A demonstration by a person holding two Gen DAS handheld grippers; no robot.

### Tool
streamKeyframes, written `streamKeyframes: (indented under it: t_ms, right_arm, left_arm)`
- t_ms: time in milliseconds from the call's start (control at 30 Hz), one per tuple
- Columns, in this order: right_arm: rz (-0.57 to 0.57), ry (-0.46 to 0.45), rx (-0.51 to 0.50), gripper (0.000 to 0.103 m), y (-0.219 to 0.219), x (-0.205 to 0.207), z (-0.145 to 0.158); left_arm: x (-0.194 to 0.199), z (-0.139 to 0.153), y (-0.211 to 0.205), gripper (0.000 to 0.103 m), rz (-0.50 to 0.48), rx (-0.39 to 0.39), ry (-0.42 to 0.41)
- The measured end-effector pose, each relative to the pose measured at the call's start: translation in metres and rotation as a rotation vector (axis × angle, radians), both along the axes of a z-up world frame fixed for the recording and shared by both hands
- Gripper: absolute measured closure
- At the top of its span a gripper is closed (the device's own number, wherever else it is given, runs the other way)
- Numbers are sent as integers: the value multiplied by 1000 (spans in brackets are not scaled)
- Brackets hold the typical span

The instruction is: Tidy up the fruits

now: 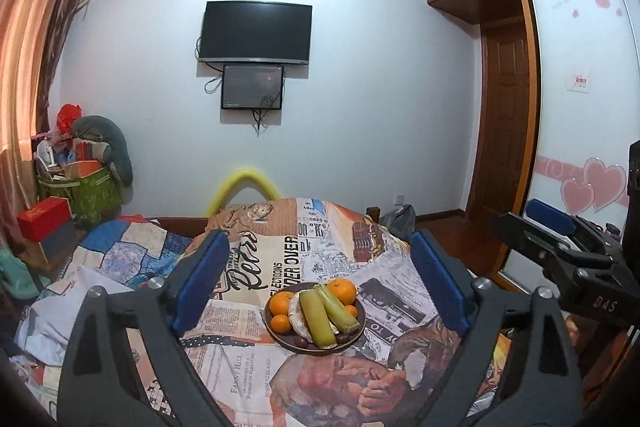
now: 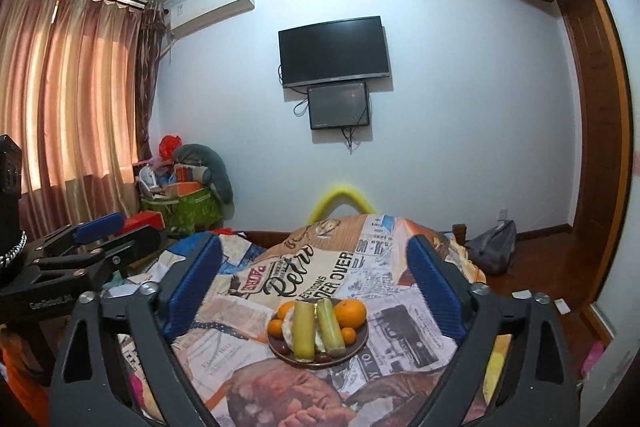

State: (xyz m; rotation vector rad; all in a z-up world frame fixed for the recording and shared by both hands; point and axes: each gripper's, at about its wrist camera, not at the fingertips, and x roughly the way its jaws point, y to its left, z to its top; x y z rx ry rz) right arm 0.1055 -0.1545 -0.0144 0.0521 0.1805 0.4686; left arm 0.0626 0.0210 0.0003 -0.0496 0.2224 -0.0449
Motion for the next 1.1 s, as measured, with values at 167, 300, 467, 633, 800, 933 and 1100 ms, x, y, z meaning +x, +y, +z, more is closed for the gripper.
streamKeyframes:
  t_ms: [167, 300, 467, 633, 800, 933, 1100]
  right_arm:
    - [-29, -20, -13, 0, 1, -6, -1]
    - [-30, -22, -14, 0, 1, -7, -1]
    - [-33, -26, -16, 0, -2, -14, -2]
    - [-43, -20, -8, 0, -5, -18, -5]
    - [-47, -9, -6, 0, -6, -17, -6]
    - [-55, -7, -10, 0, -6, -17, -5]
    - [-55, 0, -5, 0, -6, -17, -4]
  left_arm:
    - [-8, 0, -1, 5, 14, 12, -8]
    - [-13, -1, -1, 2, 18, 12, -11]
    - [-17, -2, -2, 0, 28, 9, -13]
    - [-15, -4, -3, 0, 32, 8, -4]
    - [-14, -7, -2, 0, 40, 13, -1]
    - [-12, -7, -3, 0, 32, 9, 8]
    - [-12, -6, -2, 0, 31, 11, 8]
